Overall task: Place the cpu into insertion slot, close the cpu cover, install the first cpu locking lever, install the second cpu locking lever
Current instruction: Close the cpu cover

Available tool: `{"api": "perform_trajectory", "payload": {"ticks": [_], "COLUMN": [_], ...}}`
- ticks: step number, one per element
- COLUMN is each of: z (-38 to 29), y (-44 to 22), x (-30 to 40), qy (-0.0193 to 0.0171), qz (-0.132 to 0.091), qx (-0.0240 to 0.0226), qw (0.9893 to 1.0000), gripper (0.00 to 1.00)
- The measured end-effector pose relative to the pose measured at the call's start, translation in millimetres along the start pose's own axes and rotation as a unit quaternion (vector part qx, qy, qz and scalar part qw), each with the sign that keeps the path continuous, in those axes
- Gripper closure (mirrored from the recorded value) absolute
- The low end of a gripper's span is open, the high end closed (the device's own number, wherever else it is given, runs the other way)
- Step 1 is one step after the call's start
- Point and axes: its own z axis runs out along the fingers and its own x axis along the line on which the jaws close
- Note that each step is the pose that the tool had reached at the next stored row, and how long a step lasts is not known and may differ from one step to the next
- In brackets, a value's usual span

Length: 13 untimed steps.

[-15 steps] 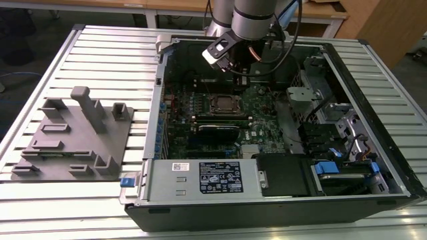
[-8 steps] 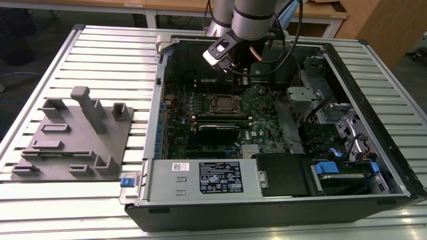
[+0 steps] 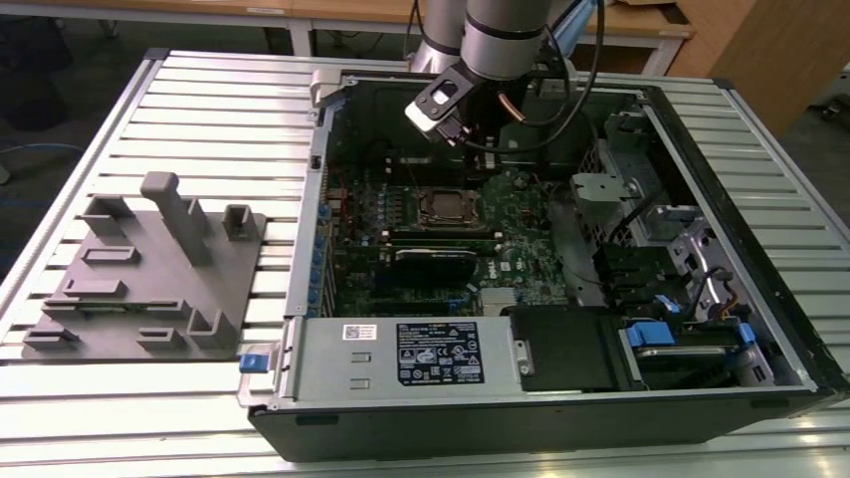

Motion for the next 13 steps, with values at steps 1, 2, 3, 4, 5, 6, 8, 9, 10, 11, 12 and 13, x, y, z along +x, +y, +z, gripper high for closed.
{"api": "perform_trajectory", "payload": {"ticks": [1, 2, 3, 4, 5, 6, 8, 9, 10, 11, 12, 13], "z": [0.0, 0.0, 0.0, 0.0, 0.0, 0.0, 0.0, 0.0, 0.0, 0.0, 0.0, 0.0], "y": [0.0, 0.0, 0.0, 0.0, 0.0, 0.0, 0.0, 0.0, 0.0, 0.0, 0.0, 0.0], "x": [0.0, 0.0, 0.0, 0.0, 0.0, 0.0, 0.0, 0.0, 0.0, 0.0, 0.0, 0.0], "qy": [0.0000, 0.0000, 0.0000, 0.0000, 0.0000, 0.0001, 0.0001, 0.0001, 0.0001, 0.0001, 0.0001, 0.0001], "qz": [0.000, 0.000, -0.001, -0.002, -0.006, -0.012, -0.024, -0.025, -0.025, -0.026, -0.026, -0.026], "qx": [0.0000, 0.0000, 0.0000, 0.0000, 0.0000, 0.0000, 0.0000, 0.0000, 0.0000, 0.0000, 0.0000, 0.0000], "qw": [1.0000, 1.0000, 1.0000, 1.0000, 1.0000, 0.9999, 0.9997, 0.9997, 0.9997, 0.9997, 0.9997, 0.9997], "gripper": [0.90, 0.90, 0.90, 0.90, 0.90, 0.90, 0.90, 0.90, 0.90, 0.90, 0.90, 0.90]}}
